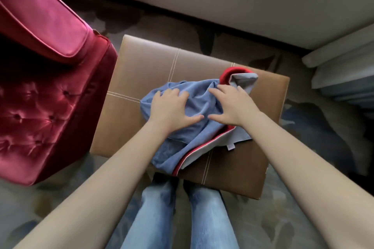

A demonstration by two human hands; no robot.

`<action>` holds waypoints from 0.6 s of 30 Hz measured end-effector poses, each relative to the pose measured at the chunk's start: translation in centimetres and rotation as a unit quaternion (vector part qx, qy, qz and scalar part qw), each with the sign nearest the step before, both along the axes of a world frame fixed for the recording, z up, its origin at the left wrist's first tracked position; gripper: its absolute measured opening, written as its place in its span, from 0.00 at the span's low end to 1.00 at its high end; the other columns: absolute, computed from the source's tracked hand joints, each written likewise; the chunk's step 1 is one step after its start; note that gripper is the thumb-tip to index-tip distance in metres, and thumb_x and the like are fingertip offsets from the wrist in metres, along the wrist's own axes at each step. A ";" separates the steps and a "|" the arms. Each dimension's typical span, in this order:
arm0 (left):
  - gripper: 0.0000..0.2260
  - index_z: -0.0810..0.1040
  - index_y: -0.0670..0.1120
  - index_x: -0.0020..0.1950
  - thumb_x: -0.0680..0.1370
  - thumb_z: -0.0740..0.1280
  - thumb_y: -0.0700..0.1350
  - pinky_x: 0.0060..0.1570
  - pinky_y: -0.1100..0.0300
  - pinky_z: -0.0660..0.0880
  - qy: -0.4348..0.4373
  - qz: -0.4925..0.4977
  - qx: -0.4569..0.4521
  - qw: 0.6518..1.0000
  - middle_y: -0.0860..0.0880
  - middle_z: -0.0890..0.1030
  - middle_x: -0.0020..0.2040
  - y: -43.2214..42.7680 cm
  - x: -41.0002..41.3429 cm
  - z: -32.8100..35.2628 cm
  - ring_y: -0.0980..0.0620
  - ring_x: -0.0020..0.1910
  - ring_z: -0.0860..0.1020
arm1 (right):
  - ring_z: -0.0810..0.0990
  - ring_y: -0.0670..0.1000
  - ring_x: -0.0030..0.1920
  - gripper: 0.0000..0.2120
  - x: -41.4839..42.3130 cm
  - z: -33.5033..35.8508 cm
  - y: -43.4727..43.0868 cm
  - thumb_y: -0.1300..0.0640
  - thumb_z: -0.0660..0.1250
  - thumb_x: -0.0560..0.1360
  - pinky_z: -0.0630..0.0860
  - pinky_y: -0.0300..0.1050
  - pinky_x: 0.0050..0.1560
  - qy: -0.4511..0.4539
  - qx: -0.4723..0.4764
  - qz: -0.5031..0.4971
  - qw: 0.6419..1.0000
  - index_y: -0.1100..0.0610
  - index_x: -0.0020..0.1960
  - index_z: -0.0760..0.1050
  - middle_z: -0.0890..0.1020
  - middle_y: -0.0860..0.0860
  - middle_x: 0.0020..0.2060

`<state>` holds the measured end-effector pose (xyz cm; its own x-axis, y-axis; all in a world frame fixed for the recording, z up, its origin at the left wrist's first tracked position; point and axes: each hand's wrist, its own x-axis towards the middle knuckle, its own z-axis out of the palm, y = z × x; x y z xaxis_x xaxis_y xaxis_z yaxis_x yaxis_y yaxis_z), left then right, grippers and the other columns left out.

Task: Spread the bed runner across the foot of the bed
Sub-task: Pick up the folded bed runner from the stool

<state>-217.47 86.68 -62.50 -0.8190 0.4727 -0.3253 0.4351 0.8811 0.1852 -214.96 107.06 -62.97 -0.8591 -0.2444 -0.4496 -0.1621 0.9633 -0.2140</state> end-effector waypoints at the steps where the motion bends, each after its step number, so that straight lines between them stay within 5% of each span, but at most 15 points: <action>1: 0.33 0.74 0.49 0.51 0.64 0.57 0.75 0.51 0.48 0.71 -0.011 0.021 -0.005 1.000 0.49 0.77 0.50 0.0 0.5 -1.1 0.47 0.54 0.75 | 0.64 0.54 0.70 0.42 0.3 -1.4 0.1 0.35 0.67 0.66 0.62 0.58 0.68 -0.024 0.013 0.016 1.000 0.49 0.74 0.58 0.67 0.53 0.69; 4: 0.42 0.69 0.53 0.63 0.58 0.57 0.78 0.58 0.37 0.69 -0.056 0.078 -0.025 0.995 0.46 0.71 0.63 0.4 2.5 -4.5 0.45 0.64 0.68 | 0.49 0.55 0.76 0.54 0.7 -5.0 0.3 0.33 0.71 0.61 0.55 0.65 0.70 -0.088 0.055 0.073 0.992 0.42 0.76 0.44 0.49 0.54 0.77; 7: 0.53 0.54 0.57 0.75 0.56 0.59 0.80 0.63 0.29 0.57 -0.107 0.098 -0.076 0.987 0.42 0.50 0.77 1.0 5.0 -7.4 0.39 0.75 0.50 | 0.41 0.55 0.76 0.60 0.4 -7.7 0.3 0.35 0.74 0.58 0.52 0.69 0.70 -0.107 0.099 0.129 0.981 0.39 0.75 0.34 0.40 0.54 0.77; 11: 0.58 0.40 0.58 0.76 0.56 0.65 0.77 0.64 0.26 0.52 -0.102 0.107 -0.100 0.984 0.42 0.37 0.77 1.1 6.6 -10.6 0.38 0.76 0.41 | 0.39 0.56 0.76 0.58 0.0 -10.6 -0.1 0.42 0.73 0.63 0.56 0.68 0.68 -0.070 0.111 0.165 0.978 0.40 0.73 0.30 0.40 0.56 0.76; 18: 0.57 0.40 0.57 0.76 0.57 0.69 0.72 0.63 0.26 0.51 -0.056 0.100 -0.100 0.988 0.37 0.35 0.75 0.8 6.6 -14.7 0.35 0.75 0.39 | 0.40 0.61 0.76 0.49 -0.1 -14.8 -1.0 0.45 0.69 0.70 0.60 0.72 0.65 -0.032 0.100 0.150 0.983 0.42 0.75 0.35 0.39 0.59 0.76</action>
<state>-210.87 87.45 -77.17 -0.8429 0.2211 -0.4906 0.2341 0.9716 0.0356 -215.09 106.06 -77.73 -0.7308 -0.3831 -0.5650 -0.4372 0.8983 -0.0437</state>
